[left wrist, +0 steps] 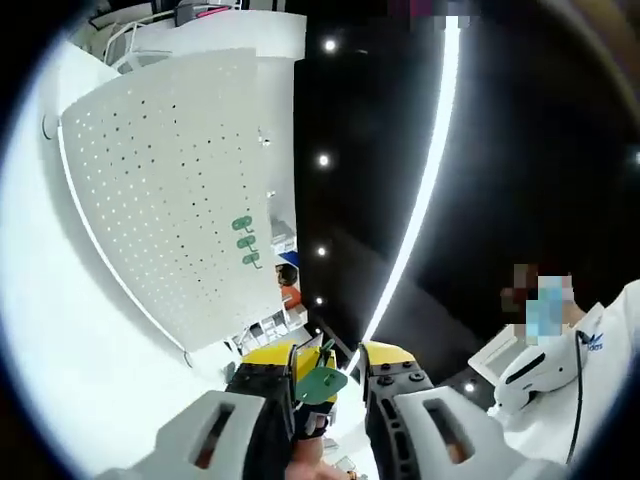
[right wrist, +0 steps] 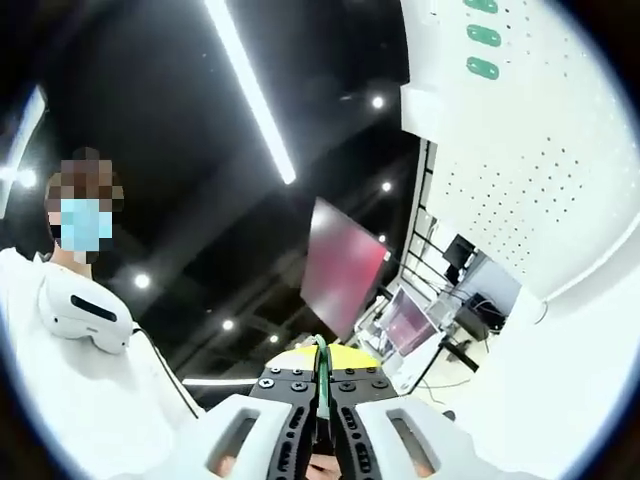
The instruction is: Insert the hook assembly into the mounting plate slot until the hook locks in place.
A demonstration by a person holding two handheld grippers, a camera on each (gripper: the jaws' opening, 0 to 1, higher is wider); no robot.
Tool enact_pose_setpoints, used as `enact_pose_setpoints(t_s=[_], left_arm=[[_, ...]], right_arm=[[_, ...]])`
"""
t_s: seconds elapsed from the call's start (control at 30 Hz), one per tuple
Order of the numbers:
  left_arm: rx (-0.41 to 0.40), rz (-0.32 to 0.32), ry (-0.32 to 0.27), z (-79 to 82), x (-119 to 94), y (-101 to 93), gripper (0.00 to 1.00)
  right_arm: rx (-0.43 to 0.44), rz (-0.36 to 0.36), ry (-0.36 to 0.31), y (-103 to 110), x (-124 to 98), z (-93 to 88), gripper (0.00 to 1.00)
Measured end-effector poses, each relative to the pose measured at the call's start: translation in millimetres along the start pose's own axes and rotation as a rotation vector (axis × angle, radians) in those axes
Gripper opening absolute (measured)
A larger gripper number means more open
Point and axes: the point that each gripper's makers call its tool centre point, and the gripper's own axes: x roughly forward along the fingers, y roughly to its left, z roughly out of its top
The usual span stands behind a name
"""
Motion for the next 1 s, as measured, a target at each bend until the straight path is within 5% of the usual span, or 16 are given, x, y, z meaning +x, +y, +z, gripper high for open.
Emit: enact_pose_setpoints(t_s=[0.2, 0.3, 0.43, 0.8, 1.0], left_arm=[[0.115, 0.111, 0.008, -1.5, -4.7, 15.2, 0.29], [0.173, 0.164, 0.061, -8.3, -5.7, 20.1, 0.28], [0.250, 0.231, 0.104, -13.4, -4.4, 29.3, 0.20], [0.268, 0.287, 0.107, -10.4, -1.3, 34.9, 0.10], [0.306, 0.357, 0.121, -6.8, -4.7, 44.4, 0.05]], right_arm=[[-0.090, -0.119, -0.014, -18.2, -3.2, 6.7, 0.00], [-0.147, -0.179, -0.014, -28.4, -5.7, 10.0, 0.00], [-0.140, -0.165, -0.026, -25.3, -4.8, 11.1, 0.00], [-0.239, -0.202, 0.023, -26.8, -6.4, 6.5, 0.01], [-0.383, -0.245, 0.108, -28.8, -4.6, 0.0, 0.01]])
